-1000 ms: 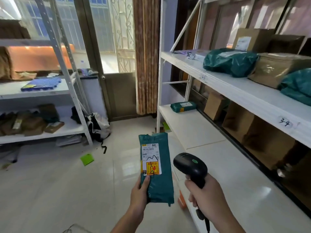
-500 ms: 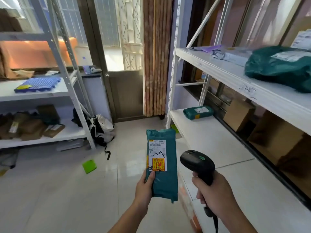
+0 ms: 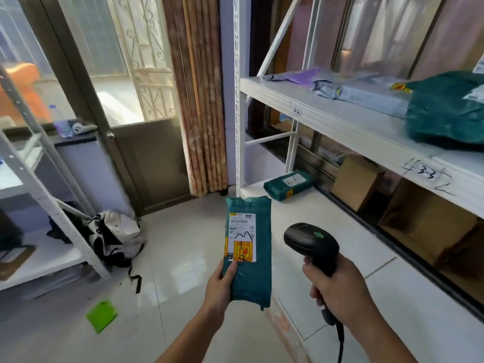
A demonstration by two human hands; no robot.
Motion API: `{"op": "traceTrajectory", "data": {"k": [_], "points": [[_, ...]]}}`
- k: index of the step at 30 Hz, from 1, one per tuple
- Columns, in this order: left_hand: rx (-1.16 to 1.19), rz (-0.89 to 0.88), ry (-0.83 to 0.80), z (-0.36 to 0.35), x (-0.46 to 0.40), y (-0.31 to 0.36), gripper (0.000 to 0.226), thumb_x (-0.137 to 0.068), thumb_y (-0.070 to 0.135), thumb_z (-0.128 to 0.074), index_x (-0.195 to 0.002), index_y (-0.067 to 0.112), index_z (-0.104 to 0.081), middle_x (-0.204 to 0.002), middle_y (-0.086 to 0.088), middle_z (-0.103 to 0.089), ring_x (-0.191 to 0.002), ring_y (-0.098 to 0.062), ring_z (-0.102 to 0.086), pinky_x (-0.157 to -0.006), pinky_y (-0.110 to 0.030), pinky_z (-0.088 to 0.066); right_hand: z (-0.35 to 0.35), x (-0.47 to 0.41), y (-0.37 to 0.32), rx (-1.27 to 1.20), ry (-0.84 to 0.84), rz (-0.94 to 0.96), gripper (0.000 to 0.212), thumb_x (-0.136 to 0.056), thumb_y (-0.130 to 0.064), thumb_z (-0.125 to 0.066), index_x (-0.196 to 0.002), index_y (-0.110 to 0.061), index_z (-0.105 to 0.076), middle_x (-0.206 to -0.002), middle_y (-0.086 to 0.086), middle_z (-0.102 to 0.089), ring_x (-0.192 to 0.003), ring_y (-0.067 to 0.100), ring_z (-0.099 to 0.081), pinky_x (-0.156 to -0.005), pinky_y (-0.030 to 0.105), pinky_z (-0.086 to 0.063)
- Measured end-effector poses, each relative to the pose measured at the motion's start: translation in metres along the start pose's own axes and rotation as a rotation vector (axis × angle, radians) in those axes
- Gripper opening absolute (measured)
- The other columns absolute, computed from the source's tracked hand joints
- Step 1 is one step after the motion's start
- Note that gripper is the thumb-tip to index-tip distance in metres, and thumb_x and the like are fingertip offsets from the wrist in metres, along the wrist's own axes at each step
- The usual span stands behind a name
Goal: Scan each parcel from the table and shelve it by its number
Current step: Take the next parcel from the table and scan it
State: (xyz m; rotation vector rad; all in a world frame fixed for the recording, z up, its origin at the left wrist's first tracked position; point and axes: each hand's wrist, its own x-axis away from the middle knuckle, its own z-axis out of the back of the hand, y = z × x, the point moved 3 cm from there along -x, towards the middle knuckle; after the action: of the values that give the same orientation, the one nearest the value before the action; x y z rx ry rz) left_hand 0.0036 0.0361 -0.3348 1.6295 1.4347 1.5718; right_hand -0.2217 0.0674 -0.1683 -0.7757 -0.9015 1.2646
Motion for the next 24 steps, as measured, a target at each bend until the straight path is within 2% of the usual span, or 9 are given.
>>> {"op": "traceTrajectory", "data": {"k": [10,20,24], "points": [[-0.052,0.049,-0.119,-0.057,-0.153,0.039,0.031,-0.105,0.031,-0.061,-0.136,0.032,-0.063,-0.124,-0.001,-0.075,-0.113,-0.026,-0.071,-0.074,-0.042,-0.065,-0.01,-0.148,-0.01,-0.035,0.08,-0.067,0.003,-0.092,-0.021,-0.067,-0.091,-0.02,-0.064,-0.054,0.007,-0.065,-0.043,0.01,-0.057,-0.047,0.022,-0.047],[-0.127,0.076,-0.276,-0.094,-0.292,0.082,0.03,-0.105,0.025,-0.062,-0.134,0.03,-0.068,-0.129,-0.009,-0.072,-0.119,-0.032,-0.068,-0.083,-0.056,-0.064,-0.031,-0.248,-0.028,-0.084,0.208,-0.214,0.006,-0.091,-0.019,-0.068,-0.088,-0.014,-0.065,-0.054,0.008,-0.063,-0.047,0.014,-0.058,-0.051,0.03,-0.051],[-0.206,0.126,-0.351,-0.101,-0.344,0.089,0.025,-0.106,0.021,-0.061,-0.127,0.029,-0.07,-0.123,-0.008,-0.074,-0.114,-0.031,-0.069,-0.069,-0.046,-0.065,-0.052,-0.273,-0.034,-0.078,0.272,-0.308,0.011,-0.091,-0.021,-0.067,-0.086,-0.012,-0.063,-0.055,0.01,-0.064,-0.047,0.015,-0.058,-0.052,0.03,-0.051]]}}
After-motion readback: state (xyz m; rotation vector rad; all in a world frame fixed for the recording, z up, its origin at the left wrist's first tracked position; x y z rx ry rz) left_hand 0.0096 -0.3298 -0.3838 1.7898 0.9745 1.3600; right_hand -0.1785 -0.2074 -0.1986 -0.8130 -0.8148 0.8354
